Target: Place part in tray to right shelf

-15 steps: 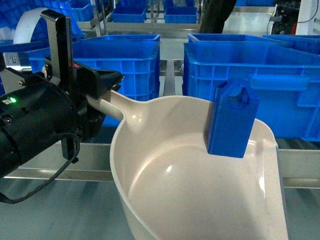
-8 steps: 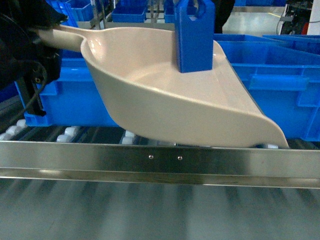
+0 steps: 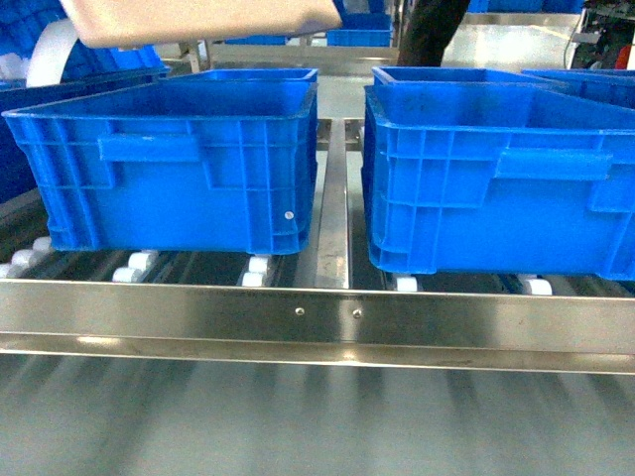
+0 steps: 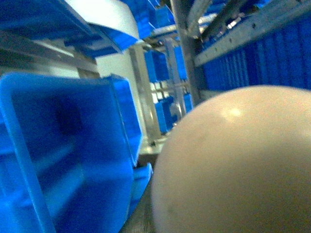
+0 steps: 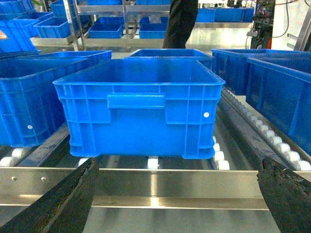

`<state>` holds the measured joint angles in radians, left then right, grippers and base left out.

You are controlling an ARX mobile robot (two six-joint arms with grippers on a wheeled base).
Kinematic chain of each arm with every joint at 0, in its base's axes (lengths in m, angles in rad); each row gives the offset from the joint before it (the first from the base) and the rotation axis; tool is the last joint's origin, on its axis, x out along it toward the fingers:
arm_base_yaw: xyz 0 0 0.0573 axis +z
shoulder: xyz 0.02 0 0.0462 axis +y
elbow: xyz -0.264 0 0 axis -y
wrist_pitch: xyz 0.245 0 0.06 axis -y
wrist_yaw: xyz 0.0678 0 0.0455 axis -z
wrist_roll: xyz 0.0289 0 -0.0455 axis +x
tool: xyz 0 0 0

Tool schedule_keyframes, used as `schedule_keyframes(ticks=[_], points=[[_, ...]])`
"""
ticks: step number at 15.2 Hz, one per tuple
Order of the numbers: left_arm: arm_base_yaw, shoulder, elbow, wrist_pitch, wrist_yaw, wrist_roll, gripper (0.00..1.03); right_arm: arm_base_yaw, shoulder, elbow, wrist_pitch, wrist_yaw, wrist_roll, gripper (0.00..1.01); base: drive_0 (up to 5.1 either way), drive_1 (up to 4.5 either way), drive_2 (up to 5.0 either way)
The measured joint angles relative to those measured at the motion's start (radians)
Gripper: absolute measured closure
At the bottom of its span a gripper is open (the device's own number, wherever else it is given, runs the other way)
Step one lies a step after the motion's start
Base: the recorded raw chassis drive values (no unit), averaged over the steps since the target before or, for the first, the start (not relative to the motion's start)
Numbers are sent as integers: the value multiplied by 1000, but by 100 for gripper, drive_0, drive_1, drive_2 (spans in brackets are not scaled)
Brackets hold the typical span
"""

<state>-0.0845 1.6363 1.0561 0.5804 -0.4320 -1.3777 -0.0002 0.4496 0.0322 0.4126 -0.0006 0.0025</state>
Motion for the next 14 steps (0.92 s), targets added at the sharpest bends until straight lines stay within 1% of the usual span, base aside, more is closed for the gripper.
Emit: schedule_keyframes(ticks=[1, 2, 3, 4, 5, 6, 7, 8, 9, 10, 12, 13, 14], points=[[12, 34, 63, -53, -35, 20, 91, 0, 0, 0, 0, 0, 0, 3, 0, 0, 0], [23, 80, 150, -116, -76, 57, 91, 0, 0, 0, 0, 0, 0, 3, 0, 0, 0], [36, 145, 267, -174, -106, 110, 91, 0, 0, 0, 0, 0, 0, 3, 0, 0, 0], [50, 378, 651, -355, -151, 301, 91, 0, 0, 0, 0, 0, 0, 3, 0, 0, 0], [45, 438, 733, -390, -146, 377, 91, 0, 0, 0, 0, 0, 0, 3, 0, 0, 0], [39, 458, 753, -399, -142, 416, 91, 0, 0, 0, 0, 0, 0, 3, 0, 0, 0], [34, 457, 732, -368, -133, 447, 91, 0, 0, 0, 0, 0, 0, 3, 0, 0, 0], [27, 432, 704, -331, -121, 460, 91, 0, 0, 0, 0, 0, 0, 3, 0, 0, 0], [22, 381, 646, -294, -117, 465, 91, 0, 0, 0, 0, 0, 0, 3, 0, 0, 0], [19, 343, 607, -279, -108, 462, 91, 0, 0, 0, 0, 0, 0, 3, 0, 0, 0], [12, 247, 499, -226, -63, 417, 91, 0, 0, 0, 0, 0, 0, 3, 0, 0, 0], [0, 166, 395, -163, -32, 375, 91, 0, 0, 0, 0, 0, 0, 3, 0, 0, 0], [-13, 103, 313, -111, -5, 351, 91, 0, 0, 0, 0, 0, 0, 3, 0, 0, 0]])
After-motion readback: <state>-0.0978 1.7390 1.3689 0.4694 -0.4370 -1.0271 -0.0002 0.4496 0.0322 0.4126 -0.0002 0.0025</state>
